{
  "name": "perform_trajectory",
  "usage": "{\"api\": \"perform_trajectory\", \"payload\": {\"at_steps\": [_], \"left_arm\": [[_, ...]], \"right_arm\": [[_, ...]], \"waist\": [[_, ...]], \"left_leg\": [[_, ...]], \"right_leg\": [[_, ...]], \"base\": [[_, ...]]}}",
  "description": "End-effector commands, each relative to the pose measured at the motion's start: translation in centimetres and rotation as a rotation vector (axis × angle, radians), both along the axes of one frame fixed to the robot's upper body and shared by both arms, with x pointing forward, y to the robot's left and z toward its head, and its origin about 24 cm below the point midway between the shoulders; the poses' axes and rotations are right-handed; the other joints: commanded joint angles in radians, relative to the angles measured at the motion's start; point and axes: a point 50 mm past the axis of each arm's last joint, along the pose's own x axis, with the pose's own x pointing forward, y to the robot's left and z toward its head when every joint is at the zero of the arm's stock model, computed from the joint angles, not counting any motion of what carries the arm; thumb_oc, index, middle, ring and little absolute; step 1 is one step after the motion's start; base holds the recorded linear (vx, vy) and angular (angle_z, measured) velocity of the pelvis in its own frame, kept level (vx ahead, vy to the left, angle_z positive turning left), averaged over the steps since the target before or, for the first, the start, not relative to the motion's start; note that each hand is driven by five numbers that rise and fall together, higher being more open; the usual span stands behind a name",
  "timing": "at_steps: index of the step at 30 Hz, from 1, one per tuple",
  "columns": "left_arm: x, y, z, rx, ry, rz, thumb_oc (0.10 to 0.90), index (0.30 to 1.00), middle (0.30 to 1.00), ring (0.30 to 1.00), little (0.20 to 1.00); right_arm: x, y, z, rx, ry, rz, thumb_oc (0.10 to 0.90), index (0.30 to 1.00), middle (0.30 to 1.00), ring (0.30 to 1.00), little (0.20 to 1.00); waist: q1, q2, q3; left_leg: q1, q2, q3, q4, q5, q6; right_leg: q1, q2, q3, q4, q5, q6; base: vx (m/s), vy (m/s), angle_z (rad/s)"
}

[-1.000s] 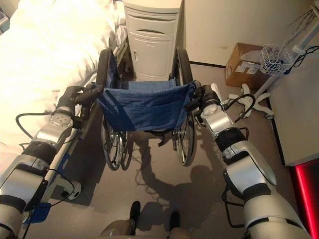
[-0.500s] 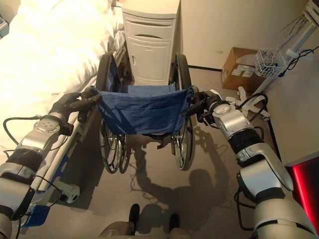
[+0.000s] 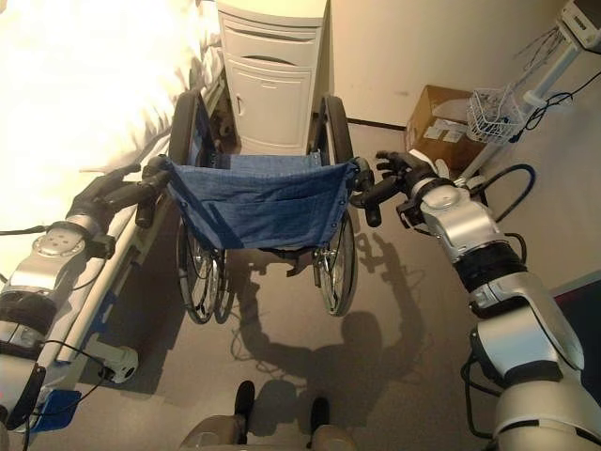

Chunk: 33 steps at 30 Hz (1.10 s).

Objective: Push the wheelchair next to the bed

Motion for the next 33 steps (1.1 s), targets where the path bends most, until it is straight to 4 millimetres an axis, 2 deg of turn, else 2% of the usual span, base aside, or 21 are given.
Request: {"api": "perform_trajectory", "payload": {"at_steps": [1, 6, 7, 11, 13, 15, 16, 18, 20, 21, 23, 24, 25, 26, 27, 28, 30, 33], "left_arm": [[-1.4, 2.2, 3.3, -0.001, -0.218, 0.066, 0.800, 0.900, 0.900, 0.900, 0.900], [-2.8, 3.1, 1.6, -0.148, -0.262, 0.099, 0.800, 0.900, 0.900, 0.900, 0.900], [-3.4, 3.3, 0.9, -0.230, -0.308, 0.117, 0.800, 0.900, 0.900, 0.900, 0.900], [-4.9, 3.6, -0.2, -0.385, -0.443, 0.168, 0.800, 0.900, 0.900, 0.900, 0.900], [-6.3, 3.8, -1.8, -0.511, -0.524, 0.231, 0.800, 0.900, 0.900, 0.900, 0.900], [-7.1, 4.0, -2.8, -0.561, -0.552, 0.275, 0.800, 0.900, 0.900, 0.900, 0.900], [-7.8, 4.0, -3.8, -0.575, -0.554, 0.301, 0.800, 0.900, 0.900, 0.900, 0.900], [-8.7, 3.8, -5.4, -0.572, -0.524, 0.330, 0.800, 0.900, 0.900, 0.900, 0.900], [-9.8, 3.1, -7.5, -0.499, -0.437, 0.341, 0.800, 0.900, 0.900, 0.900, 0.900], [-10.0, 3.0, -8.0, -0.468, -0.401, 0.338, 0.800, 0.900, 0.900, 0.900, 0.900], [-11.1, 1.9, -10.3, -0.372, -0.288, 0.313, 0.800, 0.900, 0.900, 0.900, 0.900], [-11.4, 1.5, -11.1, -0.328, -0.239, 0.290, 0.800, 0.900, 0.900, 0.900, 0.900], [-11.9, 0.5, -12.4, -0.246, -0.165, 0.257, 0.800, 0.900, 0.900, 0.900, 0.900], [-12.2, -0.4, -13.5, -0.193, -0.099, 0.219, 0.800, 0.900, 0.900, 0.900, 0.900], [-12.3, -0.5, -13.7, -0.186, -0.086, 0.212, 0.800, 0.900, 0.900, 0.900, 0.900], [-12.6, -2.3, -15.6, -0.160, -0.012, 0.171, 0.800, 0.900, 0.900, 0.900, 0.900], [-12.6, -3.7, -16.6, -0.141, 0.023, 0.143, 0.800, 0.900, 0.900, 0.900, 0.900], [-12.8, -7.5, -19.6, -0.093, 0.174, 0.026, 0.800, 0.900, 0.900, 0.900, 0.900]], "right_arm": [[-2.2, -5.3, 5.9, 0.017, -0.295, -0.143, 0.800, 0.900, 0.900, 0.900, 0.900], [-3.7, -7.4, 4.6, 0.156, -0.307, -0.175, 0.800, 0.900, 0.900, 0.900, 0.900], [-4.5, -8.7, 3.5, 0.199, -0.303, -0.201, 0.800, 0.900, 0.900, 0.900, 0.900], [-6.2, -10.4, 1.0, 0.286, -0.284, -0.257, 0.800, 0.900, 0.900, 0.900, 0.900], [-7.6, -11.6, -1.3, 0.326, -0.272, -0.307, 0.800, 0.900, 0.900, 0.900, 0.900], [-8.2, -12.0, -2.5, 0.373, -0.265, -0.339, 0.800, 0.900, 0.900, 0.900, 0.900], [-8.8, -12.2, -4.0, 0.395, -0.243, -0.361, 0.800, 0.900, 0.900, 0.900, 0.900], [-9.7, -12.4, -6.2, 0.419, -0.197, -0.396, 0.800, 0.900, 0.900, 0.900, 0.900], [-11.3, -12.3, -10.1, 0.466, -0.113, -0.425, 0.800, 0.900, 0.900, 0.900, 0.900], [-11.7, -12.2, -11.0, 0.475, -0.091, -0.432, 0.800, 0.900, 0.900, 0.900, 0.900], [-13.4, -11.1, -15.2, 0.525, 0.000, -0.447, 0.800, 0.900, 0.900, 0.900, 0.900], [-13.8, -10.7, -16.3, 0.539, 0.023, -0.450, 0.800, 0.900, 0.900, 0.900, 0.900], [-14.4, -9.5, -18.4, 0.551, 0.073, -0.449, 0.800, 0.900, 0.900, 0.900, 0.900], [-14.9, -8.3, -19.9, 0.590, 0.091, -0.444, 0.800, 0.900, 0.900, 0.900, 0.900], [-14.9, -8.1, -20.2, 0.598, 0.095, -0.443, 0.800, 0.900, 0.900, 0.900, 0.900], [-15.3, -5.5, -22.6, 0.646, 0.131, -0.428, 0.800, 0.900, 0.900, 0.900, 0.900], [-15.6, -3.9, -24.0, 0.655, 0.166, -0.413, 0.800, 0.900, 0.900, 0.900, 0.900], [-16.9, 0.6, -27.5, 0.643, 0.264, -0.361, 0.800, 0.900, 0.900, 0.900, 0.900]], "waist": [[0.030, 0.004, -0.111], [0.021, -0.003, -0.111], [0.016, -0.005, -0.109], [0.009, -0.011, -0.106], [0.004, -0.016, -0.105], [0.003, -0.020, -0.104], [0.003, -0.021, -0.102], [0.006, -0.021, -0.098], [0.013, -0.020, -0.092], [0.014, -0.019, -0.091], [0.022, -0.011, -0.087], [0.023, -0.009, -0.087], [0.025, -0.003, -0.086], [0.026, 0.003, -0.082], [0.026, 0.003, -0.082], [0.026, 0.011, -0.079], [0.026, 0.015, -0.080], [0.025, 0.032, -0.084]], "left_leg": [[0.054, -0.022, -0.001, 0.004, -0.061, 0.009], [0.057, -0.020, 0.002, 0.004, -0.068, 0.010], [0.057, -0.018, 0.005, 0.004, -0.071, 0.010], [0.058, -0.014, 0.009, 0.004, -0.075, 0.010], [0.060, -0.011, 0.012, 0.004, -0.078, 0.010], [0.060, -0.010, 0.014, 0.004, -0.080, 0.010], [0.061, -0.010, 0.016, 0.004, -0.082, 0.010], [0.062, -0.010, 0.015, 0.004, -0.084, 0.010], [0.062, -0.010, 0.014, 0.004, -0.085, 0.012], [0.062, -0.010, 0.013, 0.004, -0.085, 0.012], [0.060, -0.011, 0.009, 0.004, -0.085, 0.013], [0.060, -0.010, 0.008, 0.004, -0.084, 0.014], [0.065, -0.011, 0.005, 0.004, -0.095, 0.016], [0.068, -0.011, 0.001, 0.004, -0.096, 0.018], [0.068, -0.011, 0.000, 0.004, -0.096, 0.018], [0.068, -0.011, -0.003, 0.004, -0.096, 0.021], [0.068, -0.011, -0.003, 0.004, -0.097, 0.022], [0.066, -0.012, -0.011, 0.004, -0.096, 0.020]], "right_leg": [[-0.030, -0.054, 0.026, 0.157, 0.115, 0.032], [-0.031, -0.051, 0.026, 0.155, 0.115, 0.030], [-0.034, -0.050, 0.027, 0.156, 0.115, 0.031], [-0.037, -0.048, 0.029, 0.153, 0.114, 0.029], [-0.037, -0.048, 0.029, 0.149, 0.113, 0.028], [-0.037, -0.047, 0.029, 0.146, 0.112, 0.027], [-0.039, -0.047, 0.028, 0.147, 0.112, 0.027], [-0.039, -0.048, 0.024, 0.146, 0.110, 0.026], [-0.041, -0.050, 0.018, 0.144, 0.109, 0.027], [-0.041, -0.050, 0.017, 0.142, 0.108, 0.027], [-0.043, -0.048, 0.011, 0.133, 0.103, 0.023], [-0.043, -0.048, 0.010, 0.130, 0.101, 0.022], [-0.037, -0.047, 0.006, 0.127, 0.091, 0.021], [-0.036, -0.044, 0.006, 0.125, 0.086, 0.018], [-0.035, -0.044, 0.006, 0.124, 0.085, 0.017], [-0.036, -0.042, 0.005, 0.123, 0.080, 0.012], [-0.036, -0.040, 0.004, 0.122, 0.072, 0.008], [-0.030, -0.029, 0.006, 0.105, 0.039, -0.011]], "base": [[0.00, 0.000, 0.00], [0.00, -0.016, -0.03], [-0.01, -0.031, -0.04], [-0.02, -0.039, -0.04], [-0.01, -0.047, -0.03], [-0.01, -0.044, -0.08], [-0.02, -0.043, -0.14], [-0.02, -0.042, -0.14], [-0.03, -0.048, -0.04], [-0.04, -0.038, -0.01], [-0.04, -0.029, 0.00], [0.00, 0.000, 0.00], [0.00, 0.000, 0.00], [0.00, 0.000, 0.00], [-0.03, -0.006, 0.01], [0.00, 0.000, 0.00], [0.00, 0.000, 0.00], [0.00, 0.000, 0.00]]}}
